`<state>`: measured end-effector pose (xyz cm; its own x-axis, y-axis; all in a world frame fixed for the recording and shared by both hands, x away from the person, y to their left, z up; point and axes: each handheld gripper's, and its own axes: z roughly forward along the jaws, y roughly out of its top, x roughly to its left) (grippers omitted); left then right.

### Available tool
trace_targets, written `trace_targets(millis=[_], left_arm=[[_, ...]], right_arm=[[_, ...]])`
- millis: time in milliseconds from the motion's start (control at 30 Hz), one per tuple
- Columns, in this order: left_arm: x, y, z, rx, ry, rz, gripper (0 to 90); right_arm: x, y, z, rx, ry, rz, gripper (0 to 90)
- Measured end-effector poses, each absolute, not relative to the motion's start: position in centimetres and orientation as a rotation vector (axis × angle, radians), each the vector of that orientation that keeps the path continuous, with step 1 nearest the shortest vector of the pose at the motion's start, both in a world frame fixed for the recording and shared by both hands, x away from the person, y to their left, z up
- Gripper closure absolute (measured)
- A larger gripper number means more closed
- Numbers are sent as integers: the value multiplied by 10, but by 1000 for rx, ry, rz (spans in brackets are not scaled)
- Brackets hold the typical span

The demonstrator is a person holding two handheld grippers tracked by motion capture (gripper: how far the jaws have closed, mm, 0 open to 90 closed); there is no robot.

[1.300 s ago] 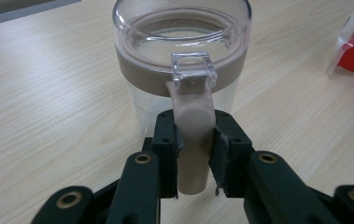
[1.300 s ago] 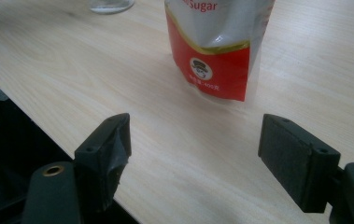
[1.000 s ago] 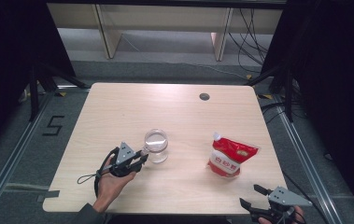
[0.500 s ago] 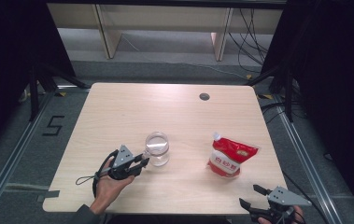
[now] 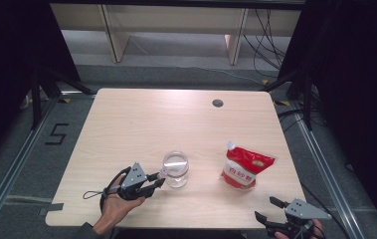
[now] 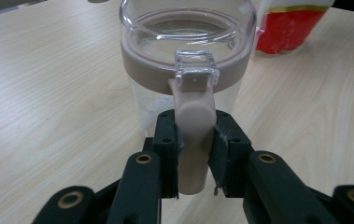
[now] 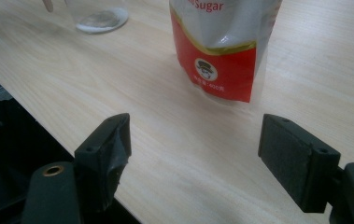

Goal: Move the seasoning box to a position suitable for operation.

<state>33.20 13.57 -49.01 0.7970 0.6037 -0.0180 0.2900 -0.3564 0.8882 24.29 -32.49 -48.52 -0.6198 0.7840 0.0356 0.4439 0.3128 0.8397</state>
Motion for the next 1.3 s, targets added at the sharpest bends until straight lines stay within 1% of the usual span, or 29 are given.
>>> trace_targets(millis=[233,567,667,733,967,1033,1067,1300], left_arm=[[325,127,-491,1959,610,309,729],[326,124,-490,1997,504,275,728],[326,123,-490,1987,500,265,728],[328,124,-491,1989,475,250,728],[334,126,-492,2000,373,221,727],[336,126,-491,2007,361,214,725],[337,126,-492,2001,382,201,723],[341,132,-490,2004,409,248,708]], right_arm=[[243,-324,-485,1096,2206,1229,262],[243,-324,-485,1094,2207,1230,262],[243,-324,-486,1092,2211,1224,262],[241,-322,-485,1148,2217,1236,262],[243,-323,-486,1105,2220,1231,262],[243,-322,-486,1114,2224,1231,262],[242,-322,-486,1115,2222,1234,262],[243,-322,-486,1099,2224,1232,262]])
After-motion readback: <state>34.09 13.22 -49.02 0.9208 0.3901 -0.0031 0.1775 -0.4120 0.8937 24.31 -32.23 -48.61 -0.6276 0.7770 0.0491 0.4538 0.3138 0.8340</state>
